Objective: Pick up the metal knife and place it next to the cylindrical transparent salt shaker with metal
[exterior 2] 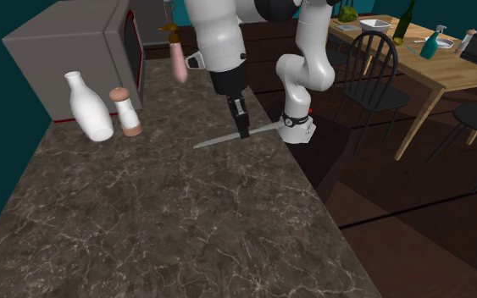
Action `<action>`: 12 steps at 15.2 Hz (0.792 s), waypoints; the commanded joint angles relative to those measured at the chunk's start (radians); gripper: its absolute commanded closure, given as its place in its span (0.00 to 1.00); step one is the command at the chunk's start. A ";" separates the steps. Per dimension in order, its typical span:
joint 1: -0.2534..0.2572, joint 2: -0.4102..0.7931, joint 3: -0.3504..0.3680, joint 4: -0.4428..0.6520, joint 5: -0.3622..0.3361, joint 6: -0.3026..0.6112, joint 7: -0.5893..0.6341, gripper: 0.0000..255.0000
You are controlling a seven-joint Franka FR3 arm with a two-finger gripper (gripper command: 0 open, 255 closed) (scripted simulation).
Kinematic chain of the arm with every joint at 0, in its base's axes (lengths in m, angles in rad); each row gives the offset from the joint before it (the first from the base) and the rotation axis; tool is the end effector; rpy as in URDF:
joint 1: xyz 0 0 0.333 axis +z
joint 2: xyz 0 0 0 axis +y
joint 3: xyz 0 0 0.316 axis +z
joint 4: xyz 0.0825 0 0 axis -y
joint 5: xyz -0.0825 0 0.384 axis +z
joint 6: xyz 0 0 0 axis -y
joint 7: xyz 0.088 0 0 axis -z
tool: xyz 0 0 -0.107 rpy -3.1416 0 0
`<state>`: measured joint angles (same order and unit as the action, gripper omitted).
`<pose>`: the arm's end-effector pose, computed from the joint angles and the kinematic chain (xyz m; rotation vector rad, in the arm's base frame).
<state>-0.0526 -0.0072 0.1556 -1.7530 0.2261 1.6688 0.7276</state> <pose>0.5475 0.0789 0.5529 -2.8017 0.9527 0.2381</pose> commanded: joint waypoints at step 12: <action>-0.061 -0.025 -0.062 0.081 -0.010 -0.131 -0.096 1.00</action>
<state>-0.1019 -0.0228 0.1055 -1.6621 0.2176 1.5431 0.6563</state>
